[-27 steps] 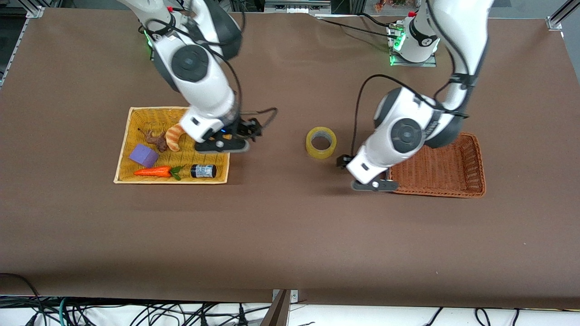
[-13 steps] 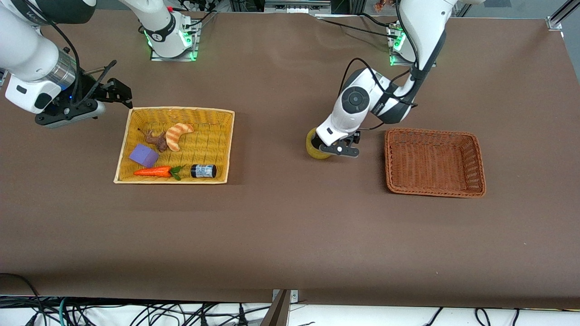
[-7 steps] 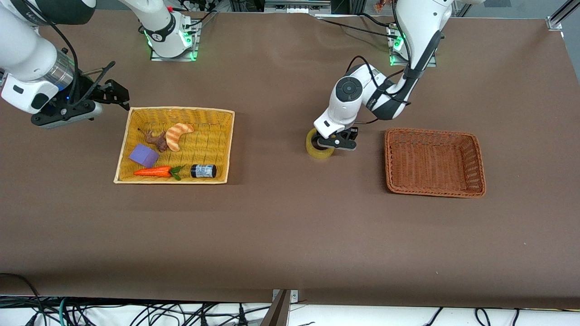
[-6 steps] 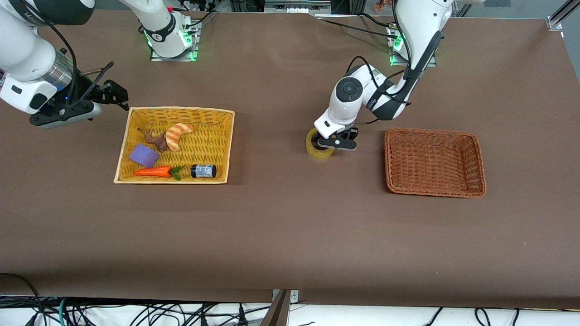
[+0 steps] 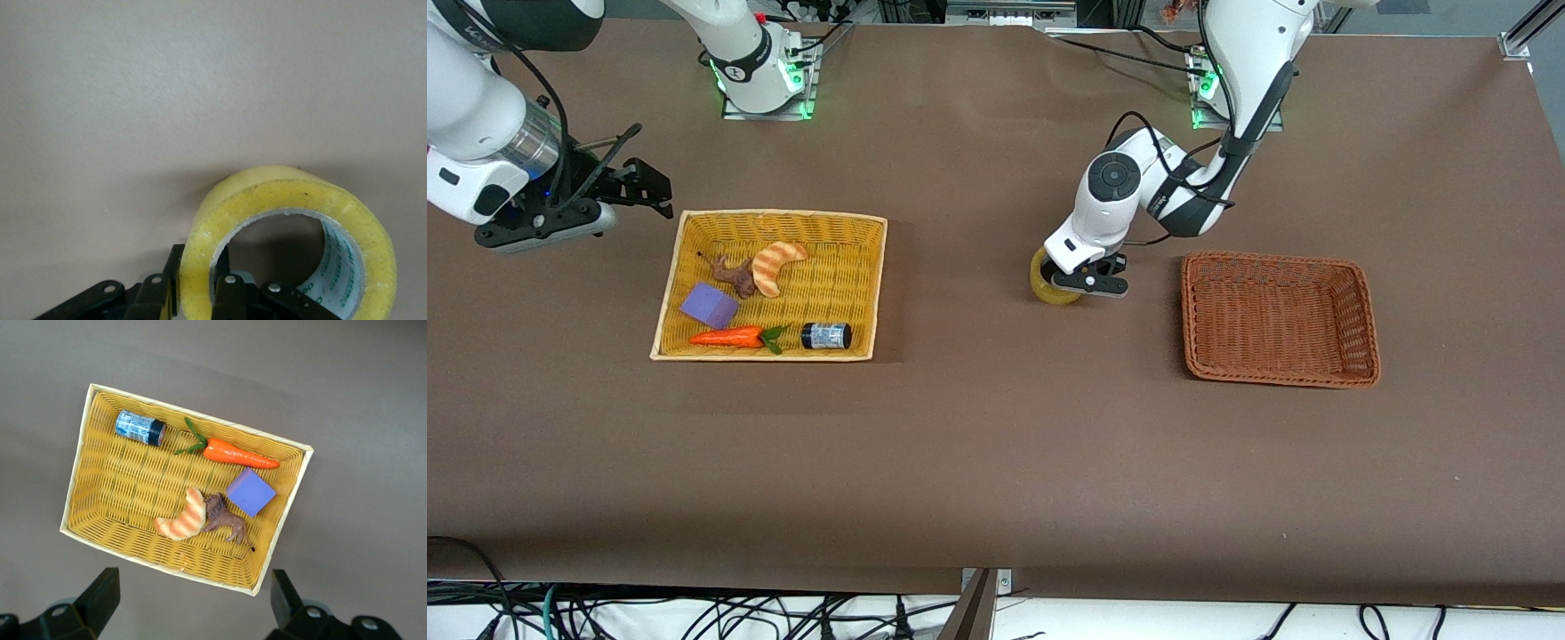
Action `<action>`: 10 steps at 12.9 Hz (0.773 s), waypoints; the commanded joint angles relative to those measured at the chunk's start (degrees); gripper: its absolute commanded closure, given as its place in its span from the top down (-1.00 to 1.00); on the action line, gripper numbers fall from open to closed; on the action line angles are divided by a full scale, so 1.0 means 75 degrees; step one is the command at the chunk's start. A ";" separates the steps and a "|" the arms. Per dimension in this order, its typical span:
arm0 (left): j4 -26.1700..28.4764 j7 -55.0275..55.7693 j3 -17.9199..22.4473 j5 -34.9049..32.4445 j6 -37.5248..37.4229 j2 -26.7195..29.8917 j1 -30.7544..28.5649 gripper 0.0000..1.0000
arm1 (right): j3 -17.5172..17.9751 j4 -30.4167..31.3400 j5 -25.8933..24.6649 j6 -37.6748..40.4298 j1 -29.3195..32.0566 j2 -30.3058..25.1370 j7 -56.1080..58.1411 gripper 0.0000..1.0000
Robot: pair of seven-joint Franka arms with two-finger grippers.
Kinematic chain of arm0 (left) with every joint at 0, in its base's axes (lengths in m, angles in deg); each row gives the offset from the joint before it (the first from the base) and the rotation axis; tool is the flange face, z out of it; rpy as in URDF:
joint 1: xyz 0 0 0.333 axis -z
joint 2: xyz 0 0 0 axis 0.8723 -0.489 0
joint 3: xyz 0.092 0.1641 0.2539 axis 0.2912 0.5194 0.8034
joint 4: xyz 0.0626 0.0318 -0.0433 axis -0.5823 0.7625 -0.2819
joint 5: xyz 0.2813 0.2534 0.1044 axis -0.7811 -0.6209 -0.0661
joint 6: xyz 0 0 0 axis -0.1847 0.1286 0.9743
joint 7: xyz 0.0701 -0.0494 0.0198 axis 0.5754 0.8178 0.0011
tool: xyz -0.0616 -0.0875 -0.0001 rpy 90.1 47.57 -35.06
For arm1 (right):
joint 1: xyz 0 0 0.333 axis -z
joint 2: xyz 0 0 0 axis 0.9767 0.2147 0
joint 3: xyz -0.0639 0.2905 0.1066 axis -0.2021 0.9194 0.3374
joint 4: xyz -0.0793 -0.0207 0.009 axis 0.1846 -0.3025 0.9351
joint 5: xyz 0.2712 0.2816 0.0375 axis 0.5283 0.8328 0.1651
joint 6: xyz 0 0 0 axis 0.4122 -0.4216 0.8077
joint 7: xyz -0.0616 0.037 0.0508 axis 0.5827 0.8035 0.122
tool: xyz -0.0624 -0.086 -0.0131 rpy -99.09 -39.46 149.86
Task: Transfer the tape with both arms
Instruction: 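Carry the tape with the left gripper over the brown basket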
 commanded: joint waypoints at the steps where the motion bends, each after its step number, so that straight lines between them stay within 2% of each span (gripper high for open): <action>1: -0.0438 -0.0266 -0.0032 -0.0233 -0.0715 0.0386 -0.0449 -1.00 | -0.0090 0.0324 -0.0041 -0.0094 0.0010 -0.0258 -0.0005 1.00; 5: -0.1855 -0.2676 0.0096 -0.0116 -0.3666 0.0845 -0.1232 -1.00 | -0.0090 0.0465 -0.0041 -0.0258 0.0021 -0.0352 -0.0017 1.00; 7: -0.2010 -0.4012 0.0330 -0.0105 -0.4023 0.1079 -0.1864 -1.00 | -0.0090 0.0477 -0.0041 -0.0258 0.0022 -0.0352 -0.0017 1.00; 10: -0.1929 -0.6169 0.0366 -0.0093 -0.3966 0.1092 -0.3223 -1.00 | -0.0090 0.0477 -0.0053 -0.0269 0.0022 -0.0340 -0.0017 1.00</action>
